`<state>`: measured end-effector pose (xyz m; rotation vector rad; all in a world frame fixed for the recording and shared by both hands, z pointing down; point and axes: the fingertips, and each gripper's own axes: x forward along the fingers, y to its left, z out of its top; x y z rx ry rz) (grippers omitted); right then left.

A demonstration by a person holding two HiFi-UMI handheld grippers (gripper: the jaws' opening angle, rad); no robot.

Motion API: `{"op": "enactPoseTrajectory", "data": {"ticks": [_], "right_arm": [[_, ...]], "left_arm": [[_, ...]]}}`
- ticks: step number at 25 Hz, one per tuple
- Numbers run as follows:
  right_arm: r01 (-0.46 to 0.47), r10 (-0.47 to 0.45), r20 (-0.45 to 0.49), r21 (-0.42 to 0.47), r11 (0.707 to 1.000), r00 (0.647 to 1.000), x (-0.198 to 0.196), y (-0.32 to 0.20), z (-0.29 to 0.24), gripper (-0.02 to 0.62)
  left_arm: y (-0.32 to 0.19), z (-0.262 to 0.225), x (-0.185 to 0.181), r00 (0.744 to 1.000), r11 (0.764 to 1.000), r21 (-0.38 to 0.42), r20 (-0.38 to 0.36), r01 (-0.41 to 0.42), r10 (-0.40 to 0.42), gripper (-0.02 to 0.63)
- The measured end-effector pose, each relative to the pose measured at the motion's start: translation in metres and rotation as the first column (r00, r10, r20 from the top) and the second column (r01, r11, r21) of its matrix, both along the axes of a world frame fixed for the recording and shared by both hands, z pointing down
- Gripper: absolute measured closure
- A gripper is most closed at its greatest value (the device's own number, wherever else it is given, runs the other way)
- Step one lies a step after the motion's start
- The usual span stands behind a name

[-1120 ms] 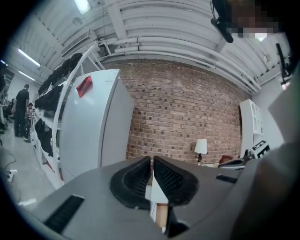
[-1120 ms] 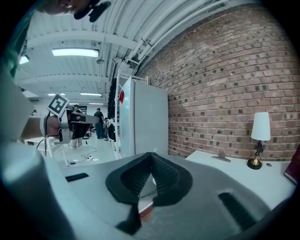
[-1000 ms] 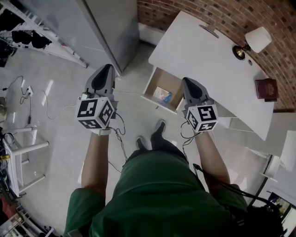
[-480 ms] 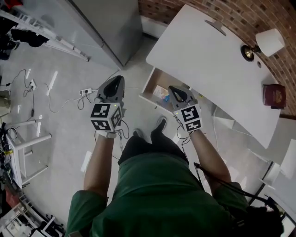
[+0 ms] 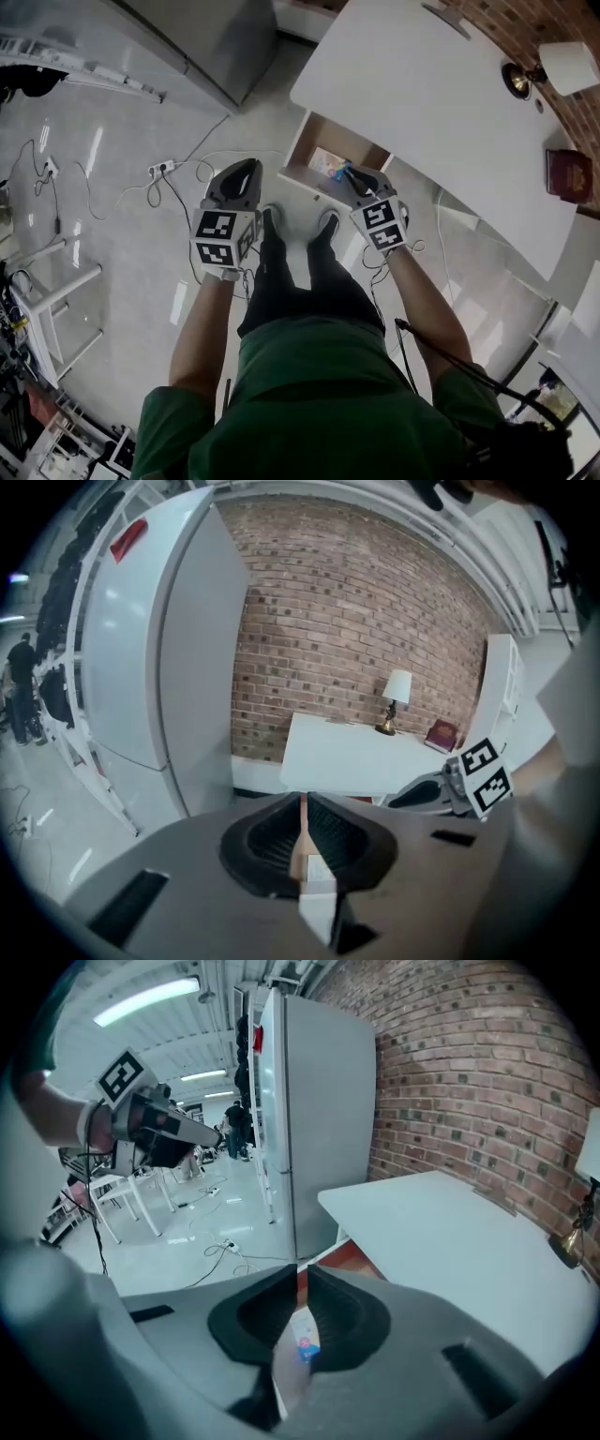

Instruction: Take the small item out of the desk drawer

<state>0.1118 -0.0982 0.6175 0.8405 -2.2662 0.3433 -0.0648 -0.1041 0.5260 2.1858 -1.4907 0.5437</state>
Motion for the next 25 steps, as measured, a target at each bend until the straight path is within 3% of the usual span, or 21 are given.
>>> {"op": "enactPoseTrajectory", "data": {"ticks": [7,13,19,25], "right_arm": [[-0.024,0.018,-0.103,-0.062,0.998,0.995,0.012,-0.007,0.056,0.546],[0.029,-0.055,-0.216,-0.122,0.992,0.975,0.016,-0.007,0.111,0.528],[0.066,-0.113,-0.277,-0.173,0.983,0.954,0.015,-0.021,0.155,0.528],[0.141,-0.211,-0.361,-0.212,0.967,0.908,0.007,-0.031,0.201,0.522]], "left_arm": [[-0.002,0.058,0.013,0.992,0.987,-0.104,-0.015,-0.125,0.124,0.592],[0.001,0.094,0.011,0.985,0.982,-0.093,0.032,-0.167,0.171,0.592],[0.0,0.123,0.003,0.985,0.976,-0.136,0.018,-0.168,0.172,0.592],[-0.002,0.148,-0.015,0.991,0.98,-0.155,0.021,-0.128,0.133,0.592]]}}
